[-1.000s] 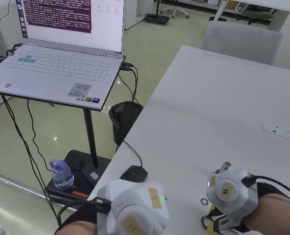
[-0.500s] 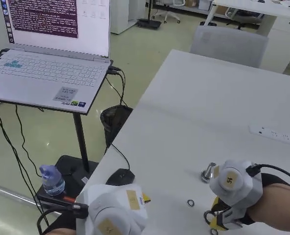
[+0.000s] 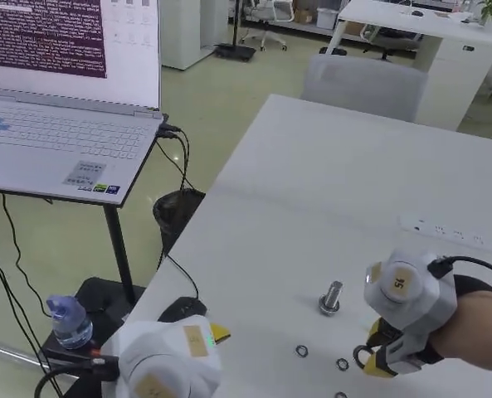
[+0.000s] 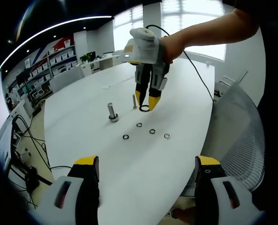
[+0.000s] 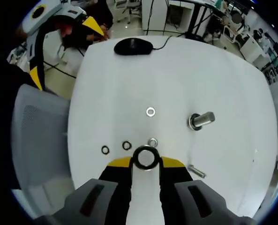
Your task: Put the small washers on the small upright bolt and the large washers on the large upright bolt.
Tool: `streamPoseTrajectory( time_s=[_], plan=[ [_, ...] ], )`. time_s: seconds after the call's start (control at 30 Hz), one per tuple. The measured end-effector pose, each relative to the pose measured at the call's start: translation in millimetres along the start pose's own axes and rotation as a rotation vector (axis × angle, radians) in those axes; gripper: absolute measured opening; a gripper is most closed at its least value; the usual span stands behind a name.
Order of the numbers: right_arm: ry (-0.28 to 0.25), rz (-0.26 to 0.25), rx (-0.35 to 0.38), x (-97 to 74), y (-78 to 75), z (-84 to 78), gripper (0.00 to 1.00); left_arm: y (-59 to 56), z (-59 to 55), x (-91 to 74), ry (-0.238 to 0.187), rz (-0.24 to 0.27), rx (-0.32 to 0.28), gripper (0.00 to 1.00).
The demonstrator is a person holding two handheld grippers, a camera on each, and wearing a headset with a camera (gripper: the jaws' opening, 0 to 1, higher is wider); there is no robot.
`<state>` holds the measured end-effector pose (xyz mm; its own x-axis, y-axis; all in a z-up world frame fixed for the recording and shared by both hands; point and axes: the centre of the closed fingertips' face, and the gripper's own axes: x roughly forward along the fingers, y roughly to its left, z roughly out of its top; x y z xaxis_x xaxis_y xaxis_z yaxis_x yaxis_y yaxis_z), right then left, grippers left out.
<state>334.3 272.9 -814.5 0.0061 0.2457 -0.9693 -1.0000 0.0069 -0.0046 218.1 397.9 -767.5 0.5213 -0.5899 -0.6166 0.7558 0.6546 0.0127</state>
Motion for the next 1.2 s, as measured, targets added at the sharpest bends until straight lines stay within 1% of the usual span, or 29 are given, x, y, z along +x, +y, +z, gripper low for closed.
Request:
streamPoseTrajectory(
  time_s=[0.07, 0.3, 0.43, 0.57, 0.73, 0.83, 0.93, 1.07, 1.2],
  plan=[
    [-0.005, -0.002, 0.007, -3.1, -3.9, 1.2, 0.22, -0.4, 0.5, 0.6, -0.006, -0.007, -0.008, 0.86],
    [-0.015, -0.005, 0.025, -11.6, -20.0, 6.2, 0.22, 1.0, -3.1, 4.5, 0.006, -0.008, -0.017, 0.87],
    [-0.024, -0.019, 0.027, -17.8, -34.2, 12.9, 0.22, 1.1, -4.1, 5.5, 0.011, -0.011, -0.018, 0.86],
    [-0.037, -0.029, 0.035, -23.0, -48.3, 21.3, 0.22, 2.8, -2.9, 6.8, 0.007, -0.011, -0.018, 0.86],
    [-0.039, -0.04, 0.035, -24.3, -62.2, 27.8, 0.22, 2.5, -0.8, 8.8, -0.001, -0.02, -0.022, 0.86],
    [-0.04, -0.046, 0.033, -25.0, -65.9, 31.9, 0.22, 3.1, 0.7, 10.1, -0.003, -0.021, -0.011, 0.86],
    [-0.044, -0.049, 0.038, -24.6, -69.1, 36.4, 0.22, 4.1, 1.2, 11.1, -0.005, -0.022, -0.016, 0.85],
    [-0.04, -0.052, 0.04, -21.1, -72.9, 39.8, 0.22, 5.4, 0.2, 11.1, -0.008, -0.022, -0.013, 0.86],
    [-0.038, -0.053, 0.044, -15.0, -77.4, 43.7, 0.22, 7.7, -2.1, 11.7, 0.004, -0.023, -0.014, 0.83]
  ],
)
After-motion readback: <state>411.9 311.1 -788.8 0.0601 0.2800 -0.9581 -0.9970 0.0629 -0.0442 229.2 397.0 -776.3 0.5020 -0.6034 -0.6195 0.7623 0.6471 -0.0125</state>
